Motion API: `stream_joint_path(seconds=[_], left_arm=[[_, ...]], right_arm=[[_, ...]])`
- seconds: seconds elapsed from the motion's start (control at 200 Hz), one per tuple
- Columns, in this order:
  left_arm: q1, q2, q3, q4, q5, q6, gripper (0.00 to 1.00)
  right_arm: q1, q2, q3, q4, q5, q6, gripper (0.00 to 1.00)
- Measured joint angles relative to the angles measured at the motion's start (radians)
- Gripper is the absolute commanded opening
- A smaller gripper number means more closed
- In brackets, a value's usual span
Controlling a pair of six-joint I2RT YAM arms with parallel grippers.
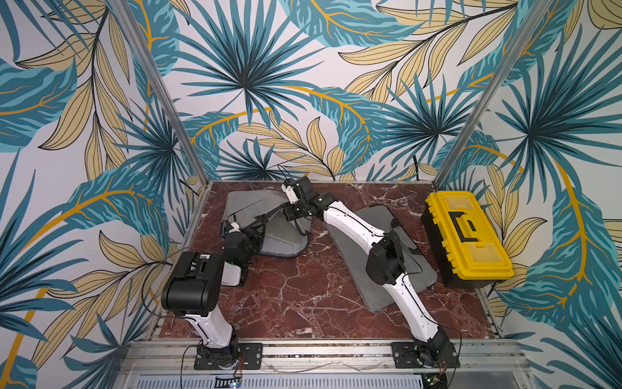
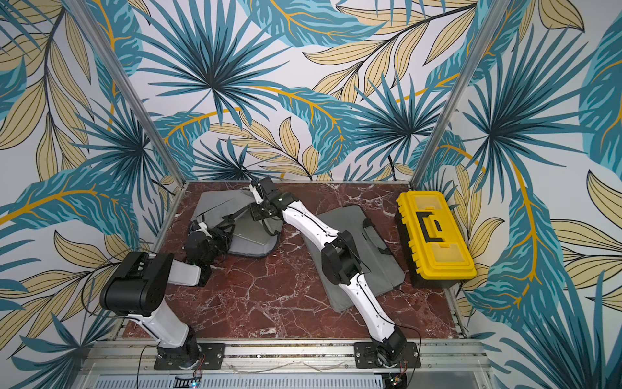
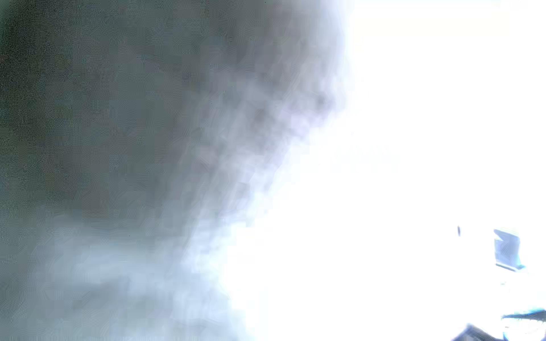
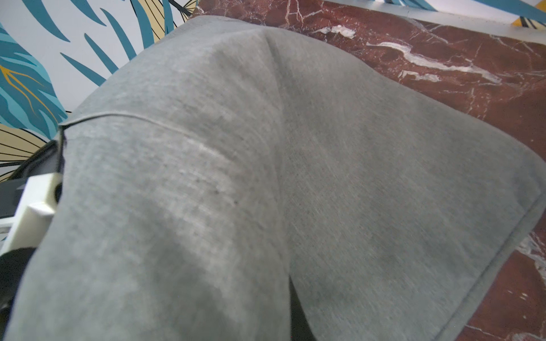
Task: Open the zippered laptop bag and take out the laptop
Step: Adjust the zippered laptop bag at the center of the board.
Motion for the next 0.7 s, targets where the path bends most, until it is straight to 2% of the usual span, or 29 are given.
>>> stream_joint_path(seconds=[0.421,0.701], left_arm=[[-0.01,-0.021,-0.023,-0.021,-0.006,-0.084,0.0],[-0.016,-0.031,-0.027,-0.056,-0.005,-0.057,0.0]], right_arm=[[-0.003,0.064,0.067,-0.015,-0.027,-0.001,0.0],[-0.006,0.064,0.067,-0.04,-0.018,-0.016,0.0]])
